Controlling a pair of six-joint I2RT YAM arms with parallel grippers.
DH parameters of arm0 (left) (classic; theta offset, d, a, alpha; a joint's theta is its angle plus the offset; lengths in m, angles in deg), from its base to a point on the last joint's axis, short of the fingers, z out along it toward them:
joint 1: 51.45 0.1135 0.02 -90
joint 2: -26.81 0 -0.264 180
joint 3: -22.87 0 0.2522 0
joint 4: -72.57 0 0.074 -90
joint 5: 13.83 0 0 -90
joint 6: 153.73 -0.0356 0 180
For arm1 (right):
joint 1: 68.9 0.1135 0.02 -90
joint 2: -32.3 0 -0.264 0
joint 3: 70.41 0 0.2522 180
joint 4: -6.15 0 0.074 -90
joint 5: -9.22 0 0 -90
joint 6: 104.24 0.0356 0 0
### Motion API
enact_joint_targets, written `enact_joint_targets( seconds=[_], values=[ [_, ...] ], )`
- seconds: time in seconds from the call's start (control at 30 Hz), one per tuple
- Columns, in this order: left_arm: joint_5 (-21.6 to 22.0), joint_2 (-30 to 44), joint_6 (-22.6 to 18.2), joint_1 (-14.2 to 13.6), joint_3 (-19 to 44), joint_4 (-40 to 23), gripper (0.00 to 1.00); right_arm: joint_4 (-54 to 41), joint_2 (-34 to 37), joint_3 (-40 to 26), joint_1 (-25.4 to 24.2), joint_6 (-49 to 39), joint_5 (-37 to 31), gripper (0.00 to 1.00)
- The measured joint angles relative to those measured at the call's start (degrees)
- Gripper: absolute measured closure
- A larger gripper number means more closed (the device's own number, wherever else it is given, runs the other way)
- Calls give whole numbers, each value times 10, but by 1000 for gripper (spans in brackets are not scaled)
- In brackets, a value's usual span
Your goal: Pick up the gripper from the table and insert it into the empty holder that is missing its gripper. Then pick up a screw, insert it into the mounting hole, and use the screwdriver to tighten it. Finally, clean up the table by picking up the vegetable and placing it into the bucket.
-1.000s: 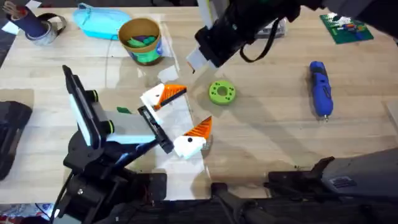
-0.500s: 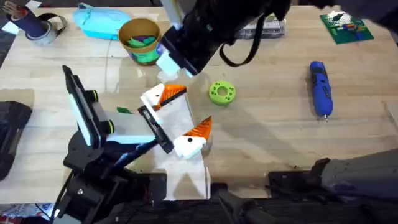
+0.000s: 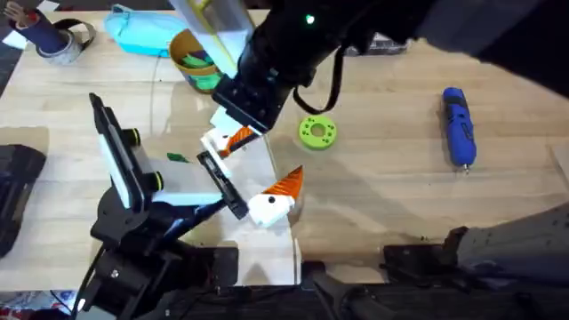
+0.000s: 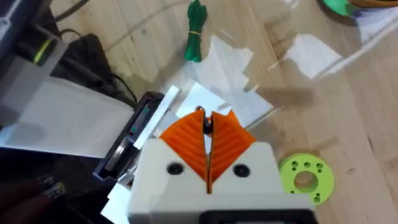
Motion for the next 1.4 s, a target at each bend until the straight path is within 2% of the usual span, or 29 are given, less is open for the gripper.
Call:
enact_joint_targets(
  seconds=[0.17, 1.2, 1.4],
  values=[
    [1, 0, 4, 0, 0, -1, 8, 2, 18, 0, 5, -8, 2, 996],
    [2, 0, 4, 0, 0, 0, 8, 1, 19, 0, 4, -37, 20, 996],
    [2, 0, 5, 0, 0, 0, 8, 2, 41, 0, 4, -37, 22, 996]
  ],
)
